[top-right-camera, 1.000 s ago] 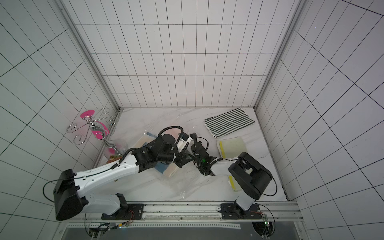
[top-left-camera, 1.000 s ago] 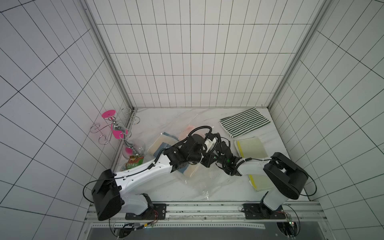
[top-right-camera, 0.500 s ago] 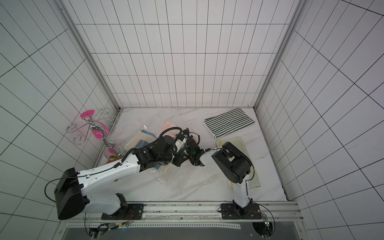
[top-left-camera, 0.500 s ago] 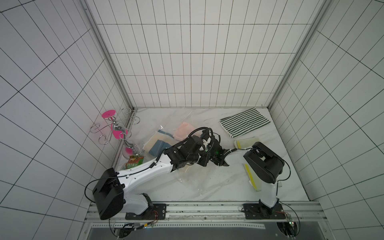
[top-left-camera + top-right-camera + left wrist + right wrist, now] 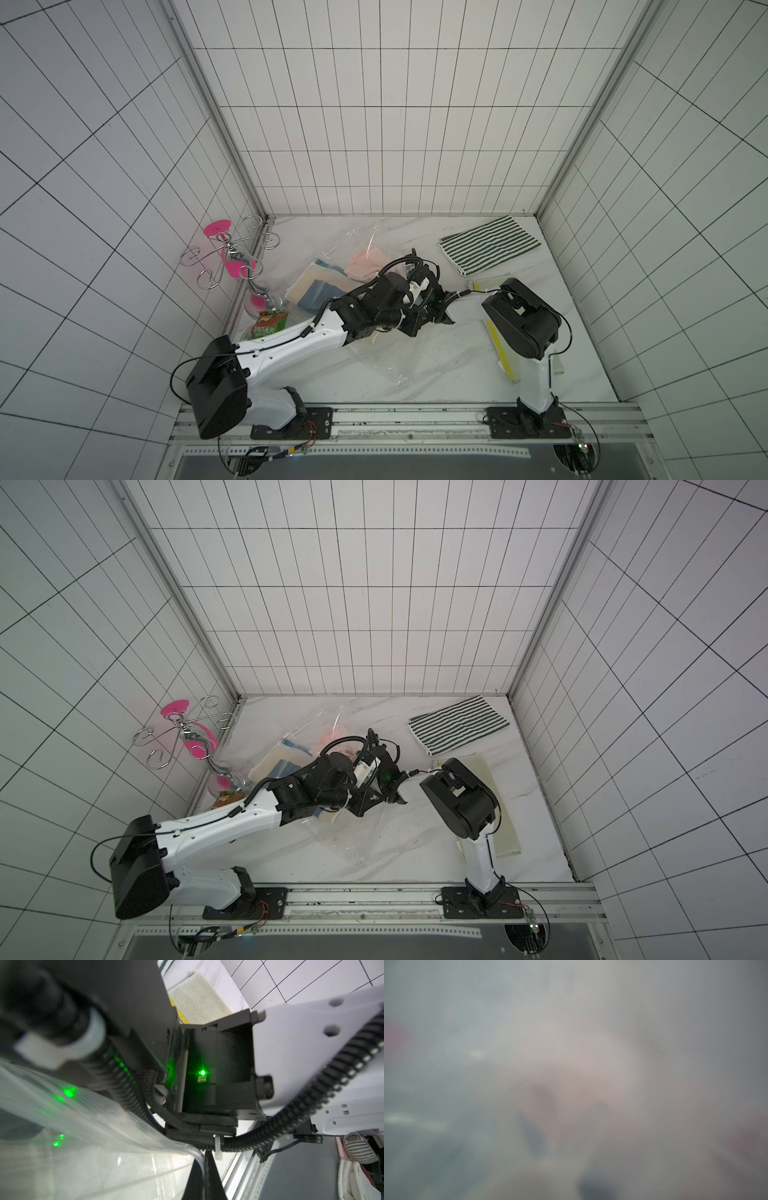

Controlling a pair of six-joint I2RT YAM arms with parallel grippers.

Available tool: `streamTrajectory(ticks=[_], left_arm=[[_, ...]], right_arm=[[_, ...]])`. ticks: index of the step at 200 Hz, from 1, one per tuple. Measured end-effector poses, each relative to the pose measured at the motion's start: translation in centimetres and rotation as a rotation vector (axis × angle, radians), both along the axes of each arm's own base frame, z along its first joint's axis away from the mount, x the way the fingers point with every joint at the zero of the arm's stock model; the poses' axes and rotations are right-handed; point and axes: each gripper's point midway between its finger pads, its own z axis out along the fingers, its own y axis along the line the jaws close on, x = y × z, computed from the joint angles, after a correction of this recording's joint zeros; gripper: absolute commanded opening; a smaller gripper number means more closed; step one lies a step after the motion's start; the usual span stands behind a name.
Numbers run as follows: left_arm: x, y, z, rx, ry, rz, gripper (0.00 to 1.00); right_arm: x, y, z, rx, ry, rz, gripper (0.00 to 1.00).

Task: Place the folded towel into the vacuum bag
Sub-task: Place the towel in the vacuum bag.

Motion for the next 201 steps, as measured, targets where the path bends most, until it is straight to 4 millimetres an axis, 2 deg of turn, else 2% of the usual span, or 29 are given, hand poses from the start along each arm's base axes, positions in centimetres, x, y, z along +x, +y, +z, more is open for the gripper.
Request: streamTrajectory(ticks=[18, 38, 65, 85, 105, 146, 164, 183, 201], left_arm=[[0.0, -0.2, 0.2, -0.010, -0.004, -0.004, 0.00], [0.1, -0.2, 0.3, -0.014, -0.010, 0.000, 0.00], [0.1, -0.2, 0.3, -0.013, -0.007, 0.002, 0.00], [-0.1, -0.3, 0.4, -0.019, -0.002, -0.010, 0.00], [-0.6, -0.4, 0.7, -0.034, 0.008, -0.033, 0.00], [0.2, 0.7, 2.9, -0.089, -0.006, -0.006, 0.07], [0.5, 1.1, 3.8, -0.112, -0.018, 0.001, 0.08], [0.1, 1.1, 3.9, -0.124, -0.012, -0.015, 0.10], [-0.4, 1.2, 2.9, -0.116, 0.013, -0.026, 0.22]], right_arm=[[0.3, 0.3, 0.7, 0.023, -0.008, 0.018, 0.18], [0.9, 0.8, -0.1, 0.019, 0.009, 0.029, 0.23], [0.8, 0.1, -2.9, -0.019, 0.072, 0.019, 0.46], [0.4, -0.2, -2.1, -0.021, 0.086, 0.021, 0.59], [-1.2, -1.3, -1.0, -0.024, 0.119, 0.030, 0.68], [-5.0, -3.5, 2.9, 0.047, 0.160, 0.061, 0.69], [-6.9, -4.1, 3.6, 0.093, 0.196, 0.079, 0.66], [-9.8, -5.3, 1.8, 0.129, 0.295, 0.083, 0.59], [-13.1, -7.2, -1.5, 0.157, 0.421, 0.052, 0.57]])
